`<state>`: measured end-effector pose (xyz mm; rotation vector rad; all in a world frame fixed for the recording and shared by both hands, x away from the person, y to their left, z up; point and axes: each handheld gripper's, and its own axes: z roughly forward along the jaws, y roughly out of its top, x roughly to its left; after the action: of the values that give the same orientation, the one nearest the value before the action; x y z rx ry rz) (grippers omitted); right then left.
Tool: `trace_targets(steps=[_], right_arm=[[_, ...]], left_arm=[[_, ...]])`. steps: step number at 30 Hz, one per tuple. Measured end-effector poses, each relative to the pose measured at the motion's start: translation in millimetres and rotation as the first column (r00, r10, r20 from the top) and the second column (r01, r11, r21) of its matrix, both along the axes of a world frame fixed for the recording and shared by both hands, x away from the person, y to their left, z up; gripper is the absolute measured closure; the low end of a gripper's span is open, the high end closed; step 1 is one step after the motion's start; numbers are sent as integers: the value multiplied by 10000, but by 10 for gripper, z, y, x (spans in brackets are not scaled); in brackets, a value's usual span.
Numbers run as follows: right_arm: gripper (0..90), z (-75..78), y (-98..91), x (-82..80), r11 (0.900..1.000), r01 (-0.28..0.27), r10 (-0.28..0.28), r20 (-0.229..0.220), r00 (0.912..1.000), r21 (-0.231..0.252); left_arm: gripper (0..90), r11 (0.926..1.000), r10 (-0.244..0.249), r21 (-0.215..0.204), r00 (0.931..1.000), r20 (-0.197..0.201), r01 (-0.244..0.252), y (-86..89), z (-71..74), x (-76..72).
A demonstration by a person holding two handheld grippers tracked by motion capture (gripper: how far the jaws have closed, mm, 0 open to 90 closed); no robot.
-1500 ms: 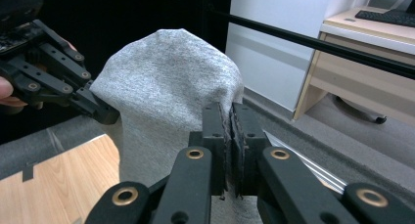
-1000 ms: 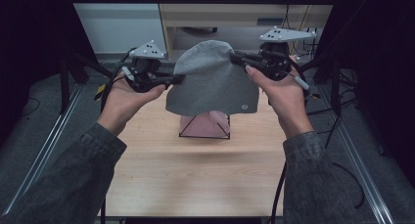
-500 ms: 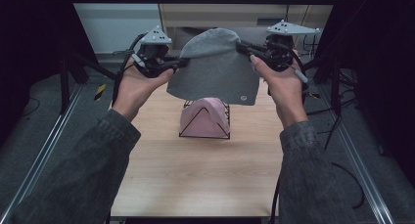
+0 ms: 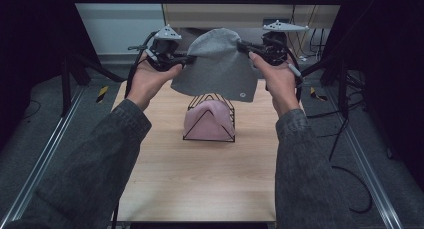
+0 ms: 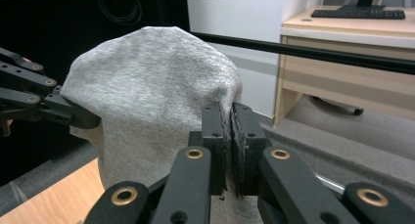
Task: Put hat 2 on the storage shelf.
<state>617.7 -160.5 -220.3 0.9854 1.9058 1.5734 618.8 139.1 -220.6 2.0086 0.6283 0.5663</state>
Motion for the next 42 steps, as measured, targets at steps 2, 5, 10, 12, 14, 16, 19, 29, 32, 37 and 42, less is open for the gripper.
trace_targets(steps=[2, 5, 10, 12, 14, 16, 19, 29, 32, 37, 42], right_arm=[[857, -29, -12, 55, 10000, 28, -28, -82, 10000, 14], [858, -88, 3, 115, 10000, 40, -41, -248, 9997, -13], [858, -134, 54, 163, 9999, -46, 42, -301, 9995, -127], [859, -146, 67, 172, 9998, -87, 82, -324, 9994, -175], [858, -155, 74, 178, 9997, -123, 116, -336, 9994, -227], [858, -161, 84, 176, 9994, -172, 162, -329, 9993, -302], [859, -174, 103, 170, 9990, -182, 168, -338, 9993, -420], [858, -277, 150, 138, 9978, -295, 264, -517, 9983, -595], [859, -297, 165, 121, 9975, -323, 290, -542, 9981, -627], [858, -323, 203, 102, 9970, -324, 283, -582, 9979, -698], [858, -366, 275, 80, 9954, -360, 300, -688, 9972, -882]], left_arm=[[868, 10000, 22, 35, 10000, -88, -22, -7, -42, 58], [868, 9998, 141, 132, 9997, -204, -138, -9, -104, 132], [868, 9997, 257, 52, 9993, -287, -256, 11, -162, 196], [868, 9996, 267, 50, 9991, -322, -266, 23, -176, 208], [868, 9995, 299, 55, 9991, -291, -298, 35, -187, 217], [869, 9995, 308, 61, 9991, -302, -306, 46, -202, 225], [868, 9995, 310, 119, 9989, -358, -306, 45, -239, 230], [868, 9989, 431, 185, 9978, -495, -422, 110, -343, 207], [868, 9990, 434, 152, 9977, -526, -426, 123, -364, 171], [868, 9988, 444, 232, 9976, -529, -432, 156, -386, 144], [868, 9989, 447, 191, 9974, -561, -437, 210, -434, 92]])
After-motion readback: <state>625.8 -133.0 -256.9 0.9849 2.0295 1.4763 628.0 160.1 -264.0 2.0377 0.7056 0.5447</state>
